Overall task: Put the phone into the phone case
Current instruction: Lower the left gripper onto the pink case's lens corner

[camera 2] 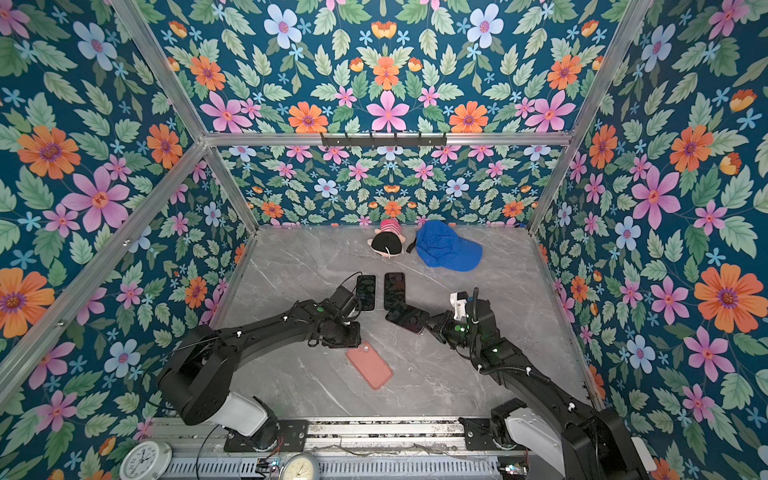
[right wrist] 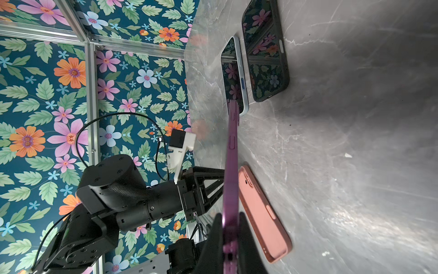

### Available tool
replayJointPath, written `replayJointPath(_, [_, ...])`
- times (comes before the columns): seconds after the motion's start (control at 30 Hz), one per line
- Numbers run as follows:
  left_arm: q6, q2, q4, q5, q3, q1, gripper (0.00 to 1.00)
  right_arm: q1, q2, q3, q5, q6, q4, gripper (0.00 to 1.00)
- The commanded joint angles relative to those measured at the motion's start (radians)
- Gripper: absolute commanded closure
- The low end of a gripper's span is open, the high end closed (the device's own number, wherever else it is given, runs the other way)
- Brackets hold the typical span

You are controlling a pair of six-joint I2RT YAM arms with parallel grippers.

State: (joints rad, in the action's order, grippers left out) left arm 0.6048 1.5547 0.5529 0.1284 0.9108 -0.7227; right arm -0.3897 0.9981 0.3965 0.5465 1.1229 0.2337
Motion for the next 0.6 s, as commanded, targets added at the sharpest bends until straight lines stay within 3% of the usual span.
replayJointPath(0.0, [-0.049,0.022,0.077,-0.078,0.047,-0.016,0.52,-0.001,-0.014,-0.001,0.000,-0.018,0.002,1.00])
replayJointPath(0.3, [-0.084,0.139,0.116,-0.096,0.110,-0.060,0.54,-0.001,-0.019,0.011,-0.013,-0.052,-0.027,1.00])
replayJointPath(0.57, [-0.073,0.179,0.126,-0.145,0.127,-0.060,0.69,0.001,-0.009,0.069,-0.004,-0.110,-0.086,1.00])
